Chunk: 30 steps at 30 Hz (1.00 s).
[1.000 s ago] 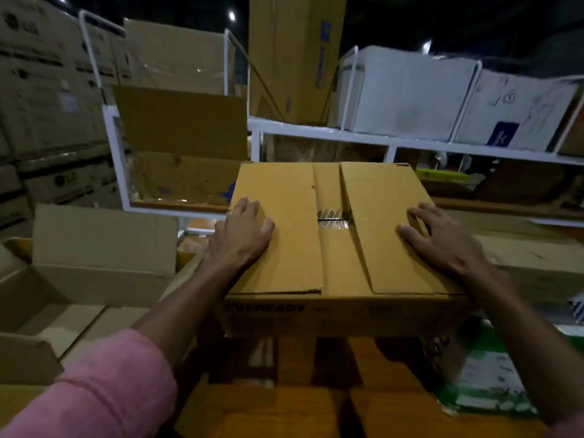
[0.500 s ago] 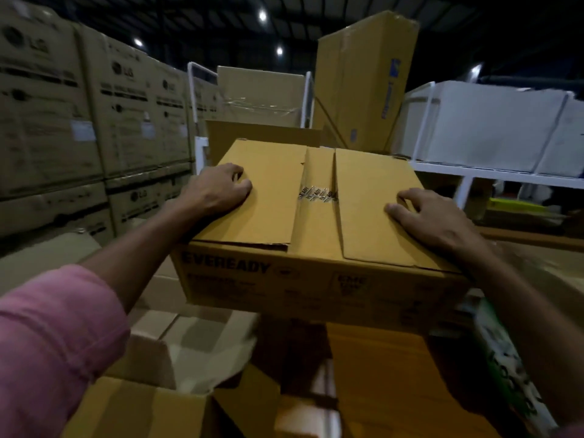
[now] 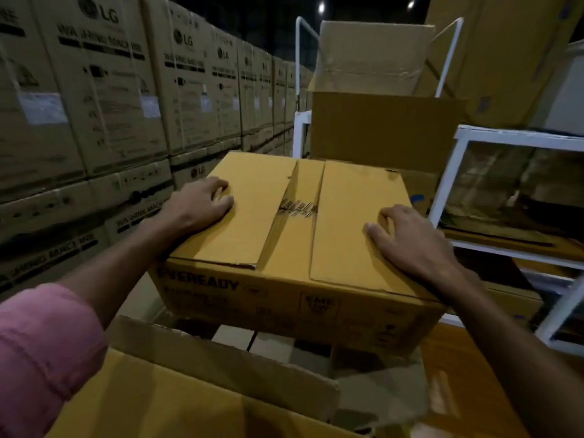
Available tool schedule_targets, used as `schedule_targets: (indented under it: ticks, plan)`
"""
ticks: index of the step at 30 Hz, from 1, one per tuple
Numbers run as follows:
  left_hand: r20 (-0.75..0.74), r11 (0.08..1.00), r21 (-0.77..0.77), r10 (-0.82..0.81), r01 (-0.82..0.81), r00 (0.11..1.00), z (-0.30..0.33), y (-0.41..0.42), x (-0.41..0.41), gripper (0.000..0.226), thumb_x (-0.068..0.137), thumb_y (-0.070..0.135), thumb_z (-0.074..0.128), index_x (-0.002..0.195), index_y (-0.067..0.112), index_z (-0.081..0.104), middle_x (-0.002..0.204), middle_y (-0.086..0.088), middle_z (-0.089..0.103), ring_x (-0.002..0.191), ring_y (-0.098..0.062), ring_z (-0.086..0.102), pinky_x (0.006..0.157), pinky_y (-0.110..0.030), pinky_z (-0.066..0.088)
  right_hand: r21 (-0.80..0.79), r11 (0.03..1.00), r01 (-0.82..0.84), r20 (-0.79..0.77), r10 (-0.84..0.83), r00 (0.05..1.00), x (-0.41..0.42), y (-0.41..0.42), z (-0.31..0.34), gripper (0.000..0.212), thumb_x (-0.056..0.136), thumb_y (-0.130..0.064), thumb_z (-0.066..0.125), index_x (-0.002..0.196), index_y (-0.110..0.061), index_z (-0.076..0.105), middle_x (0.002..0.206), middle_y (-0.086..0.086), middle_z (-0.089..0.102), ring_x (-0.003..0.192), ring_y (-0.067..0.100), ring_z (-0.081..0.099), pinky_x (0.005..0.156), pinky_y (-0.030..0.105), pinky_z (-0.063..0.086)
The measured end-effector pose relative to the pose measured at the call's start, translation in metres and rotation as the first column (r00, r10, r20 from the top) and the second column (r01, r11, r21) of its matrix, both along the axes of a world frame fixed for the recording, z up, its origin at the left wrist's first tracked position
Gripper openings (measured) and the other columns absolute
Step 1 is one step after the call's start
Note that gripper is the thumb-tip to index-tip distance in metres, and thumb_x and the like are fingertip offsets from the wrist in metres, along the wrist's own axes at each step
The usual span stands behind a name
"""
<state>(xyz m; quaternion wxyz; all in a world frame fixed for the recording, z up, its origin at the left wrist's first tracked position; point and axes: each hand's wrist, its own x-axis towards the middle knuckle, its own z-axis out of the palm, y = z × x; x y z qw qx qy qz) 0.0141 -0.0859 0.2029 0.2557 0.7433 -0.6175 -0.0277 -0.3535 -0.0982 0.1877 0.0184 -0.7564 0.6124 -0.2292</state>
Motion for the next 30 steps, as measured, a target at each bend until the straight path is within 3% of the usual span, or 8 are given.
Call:
schedule_targets:
  ticks: [9, 13, 18, 21, 24, 28, 30]
  plan:
    - [0.086, 0.988, 0.151, -0.056, 0.043, 0.995, -0.098, -0.008, 0.092, 0.053, 0.1, 0.055, 0.047, 0.148, 0.031, 0.047, 0.151, -0.003, 0.049, 0.131, -0.023, 0.049, 0.105, -0.041, 0.041, 0.23, 0.973, -0.017, -0.065, 0.033, 0.997, 0.078, 0.006, -0.073, 0.066, 0.096, -0.071, 0.038, 0.148, -0.031, 0.04, 0.159, -0.001, 0.034, 0.135, 0.03, 0.046, 0.107, 0.054, 0.042]
    - [0.01, 0.947, 0.307, -0.101, 0.093, 0.995, -0.132, -0.014, 0.105, 0.062, 0.102, 0.057, 0.044, 0.157, 0.03, 0.032, 0.168, -0.001, 0.022, 0.149, -0.024, 0.031, 0.119, -0.043, 0.027, 0.297, 0.955, -0.008, -0.067, 0.029, 0.997, 0.091, 0.007, -0.106, 0.066, 0.096, -0.071, 0.037, 0.149, -0.032, 0.037, 0.161, -0.001, 0.029, 0.134, 0.031, 0.048, 0.105, 0.054, 0.045]
    - [-0.053, 0.836, 0.523, -0.165, 0.168, 0.985, -0.153, -0.03, 0.114, 0.092, 0.089, 0.075, 0.051, 0.162, 0.033, 0.013, 0.172, -0.001, -0.003, 0.156, -0.028, 0.013, 0.123, -0.047, 0.018, 0.389, 0.921, 0.002, -0.042, 0.016, 0.999, 0.098, 0.007, -0.136, 0.071, 0.095, -0.073, 0.038, 0.153, -0.034, 0.029, 0.167, -0.002, 0.017, 0.141, 0.032, 0.041, 0.109, 0.056, 0.042]
    - [-0.077, 0.765, 0.614, -0.186, 0.194, 0.979, -0.155, -0.037, 0.119, 0.136, 0.051, 0.101, 0.049, 0.162, 0.036, 0.005, 0.171, -0.001, -0.008, 0.156, -0.031, 0.012, 0.123, -0.05, 0.02, 0.393, 0.92, -0.003, -0.042, 0.021, 0.999, 0.102, 0.006, -0.141, 0.07, 0.095, -0.071, 0.041, 0.154, -0.033, 0.03, 0.168, -0.003, 0.016, 0.143, 0.031, 0.039, 0.11, 0.055, 0.04]
    - [-0.09, 0.746, 0.63, -0.208, 0.218, 0.974, -0.161, -0.044, 0.124, 0.127, 0.062, 0.087, 0.061, 0.162, 0.035, 0.003, 0.171, -0.002, -0.006, 0.155, -0.033, 0.014, 0.123, -0.052, 0.023, 0.398, 0.917, -0.01, -0.054, 0.034, 0.998, 0.105, 0.005, -0.144, 0.071, 0.095, -0.07, 0.043, 0.154, -0.032, 0.03, 0.168, -0.003, 0.015, 0.143, 0.03, 0.039, 0.111, 0.055, 0.04]
    - [-0.09, 0.711, 0.664, -0.23, 0.23, 0.969, -0.164, -0.053, 0.132, 0.148, 0.04, 0.099, 0.06, 0.162, 0.034, 0.006, 0.171, -0.002, -0.007, 0.154, -0.034, 0.019, 0.121, -0.053, 0.028, 0.44, 0.898, -0.023, -0.072, 0.06, 0.996, 0.107, 0.007, -0.148, 0.074, 0.095, -0.069, 0.044, 0.156, -0.029, 0.029, 0.169, -0.002, 0.013, 0.143, 0.028, 0.039, 0.111, 0.055, 0.041]
    - [-0.071, 0.696, 0.685, -0.228, 0.214, 0.971, -0.17, -0.057, 0.136, 0.129, 0.059, 0.084, 0.066, 0.162, 0.034, 0.007, 0.171, -0.002, -0.006, 0.153, -0.034, 0.022, 0.121, -0.053, 0.029, 0.469, 0.883, -0.028, -0.08, 0.074, 0.994, 0.108, 0.009, -0.152, 0.072, 0.097, -0.066, 0.044, 0.156, -0.028, 0.03, 0.169, -0.002, 0.014, 0.143, 0.026, 0.039, 0.111, 0.051, 0.041]
